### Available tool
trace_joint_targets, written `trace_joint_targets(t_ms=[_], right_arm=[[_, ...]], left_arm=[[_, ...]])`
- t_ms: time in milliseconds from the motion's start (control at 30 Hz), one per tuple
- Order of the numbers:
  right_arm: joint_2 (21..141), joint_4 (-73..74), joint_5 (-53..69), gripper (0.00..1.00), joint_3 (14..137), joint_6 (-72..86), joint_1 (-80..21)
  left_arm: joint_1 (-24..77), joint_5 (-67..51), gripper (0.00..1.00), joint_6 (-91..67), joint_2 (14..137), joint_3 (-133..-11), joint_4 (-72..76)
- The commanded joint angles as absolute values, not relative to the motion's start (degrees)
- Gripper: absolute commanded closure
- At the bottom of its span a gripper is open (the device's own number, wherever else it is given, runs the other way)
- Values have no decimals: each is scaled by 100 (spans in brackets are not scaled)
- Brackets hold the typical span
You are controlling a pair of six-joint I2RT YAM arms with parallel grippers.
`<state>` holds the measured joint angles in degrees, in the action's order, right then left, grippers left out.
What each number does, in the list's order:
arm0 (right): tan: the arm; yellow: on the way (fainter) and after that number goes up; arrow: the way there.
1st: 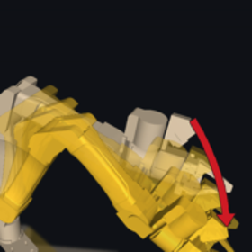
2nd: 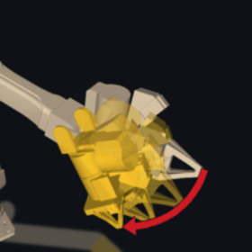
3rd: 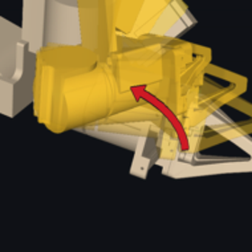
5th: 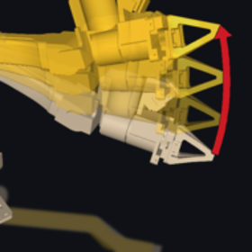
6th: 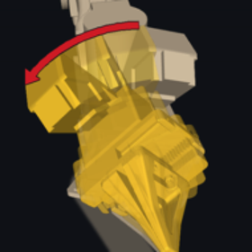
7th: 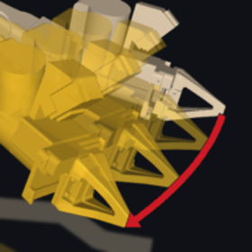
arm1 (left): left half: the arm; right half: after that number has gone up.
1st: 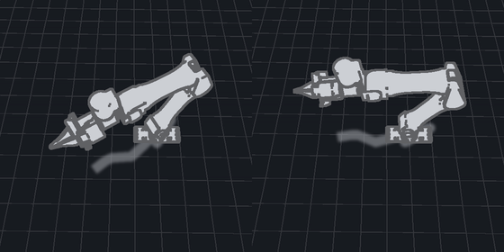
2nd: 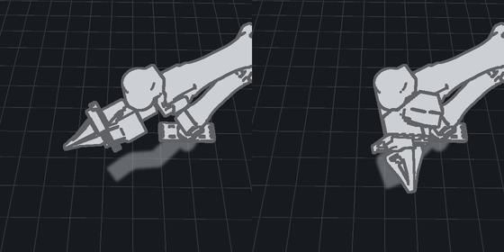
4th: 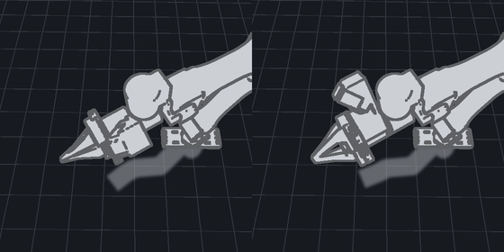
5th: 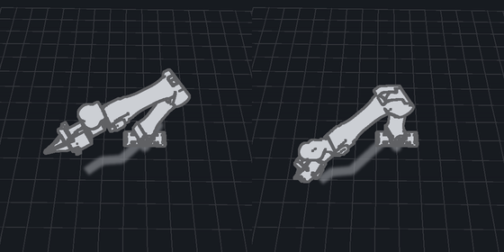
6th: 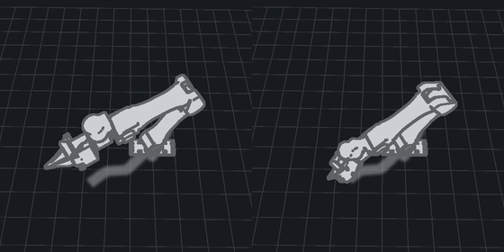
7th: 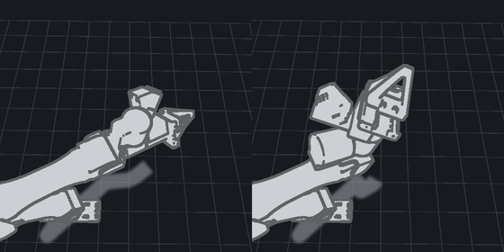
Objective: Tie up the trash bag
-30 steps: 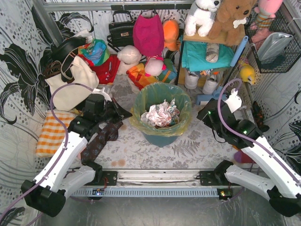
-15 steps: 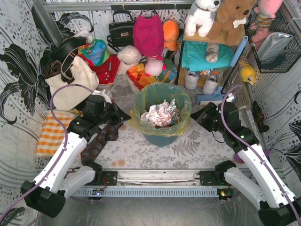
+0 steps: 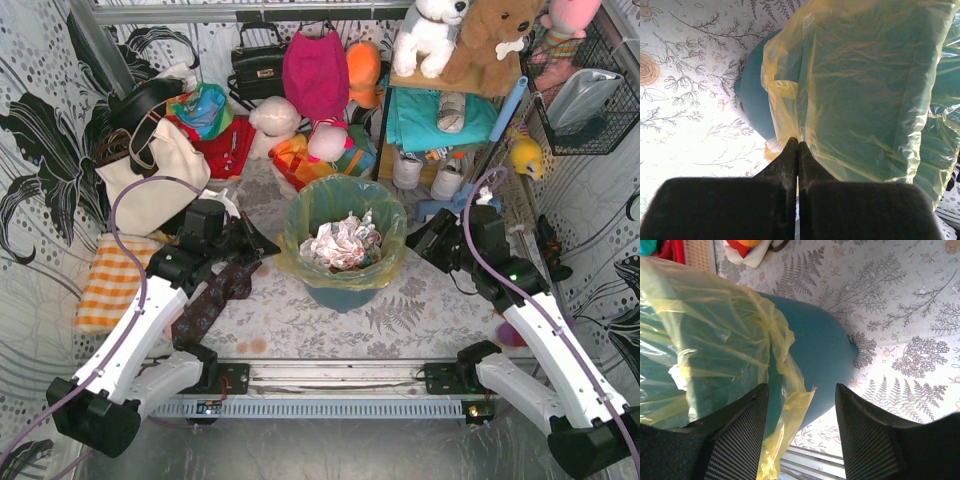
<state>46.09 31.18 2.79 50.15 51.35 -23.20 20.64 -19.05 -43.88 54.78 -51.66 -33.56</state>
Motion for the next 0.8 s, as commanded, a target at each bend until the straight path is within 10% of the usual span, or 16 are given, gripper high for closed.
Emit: trace_joint_targets(t_ms=[0, 467, 767], right_arm=[[4775, 3107, 312, 45, 4999, 4977, -2294], [4965, 2891, 245, 61, 4540, 4773, -2294], [4867, 2117, 1000, 52, 4457, 4833, -2294]], left_arm=[[2108, -1951, 100, -4245, 5451, -5343, -3234], [2103, -1824, 100, -4247, 5362, -5372, -3307], [2105, -1831, 100, -4235, 5385, -5423, -3340]])
